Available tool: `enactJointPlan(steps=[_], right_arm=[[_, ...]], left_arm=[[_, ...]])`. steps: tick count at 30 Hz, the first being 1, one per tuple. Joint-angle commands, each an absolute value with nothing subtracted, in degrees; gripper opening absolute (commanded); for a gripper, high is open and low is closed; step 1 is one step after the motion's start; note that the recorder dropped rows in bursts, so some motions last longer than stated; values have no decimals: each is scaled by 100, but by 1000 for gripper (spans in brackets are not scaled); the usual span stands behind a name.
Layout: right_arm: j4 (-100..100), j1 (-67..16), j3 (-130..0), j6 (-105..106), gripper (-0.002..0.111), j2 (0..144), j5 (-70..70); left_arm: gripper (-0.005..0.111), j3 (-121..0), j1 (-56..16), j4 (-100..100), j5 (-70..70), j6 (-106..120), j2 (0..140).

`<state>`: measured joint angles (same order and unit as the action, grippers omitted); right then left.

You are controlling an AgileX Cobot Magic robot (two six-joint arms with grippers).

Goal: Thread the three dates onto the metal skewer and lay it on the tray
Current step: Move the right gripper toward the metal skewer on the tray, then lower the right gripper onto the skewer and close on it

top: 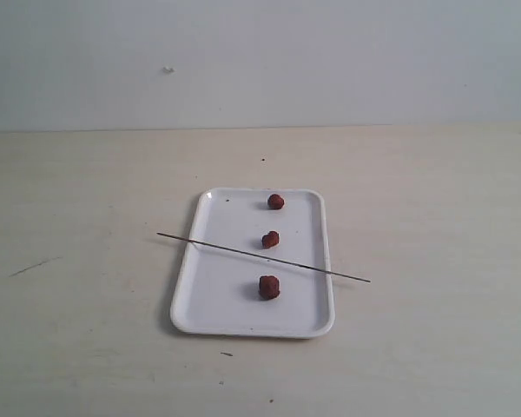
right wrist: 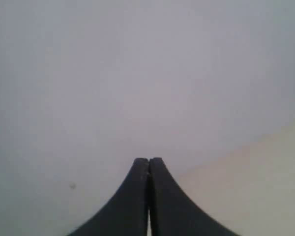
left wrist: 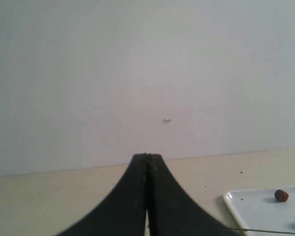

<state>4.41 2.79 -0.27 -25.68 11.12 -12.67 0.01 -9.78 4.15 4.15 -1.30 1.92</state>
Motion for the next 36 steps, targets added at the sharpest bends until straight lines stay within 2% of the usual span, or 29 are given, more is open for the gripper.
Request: enactJointPlan(steps=[1,8,11,19,22,24,28,32,36], right_arm=[[673,315,0,-2851,0,1069,-2394],[1429,315,-318,-2770,0,1122,-2063],[1402,315,-1307,-1717,0,1612,-315],[1023,315,-4443,-87,0,5156,2566],[1027,302,-5974,653,0,7301,4643],[1089,301,-6520,805,0,8119,5025],[1055,301,-6703,942,0,8854,5082],[1022,207,-7362,2431,5,9880,6565],[170,-191,-7560,2673,5,10197,6498]], left_arm=[[0,0,-972,433,419,-169,164],[0,0,-972,433,419,-169,164],[0,0,-972,433,419,-169,164],[0,0,-972,433,419,-169,164],[0,0,-972,433,419,-169,164],[0,0,-972,433,419,-169,164],[0,0,-972,433,419,-169,164],[0,0,-972,433,419,-169,164],[0,0,-972,433,419,-169,164]])
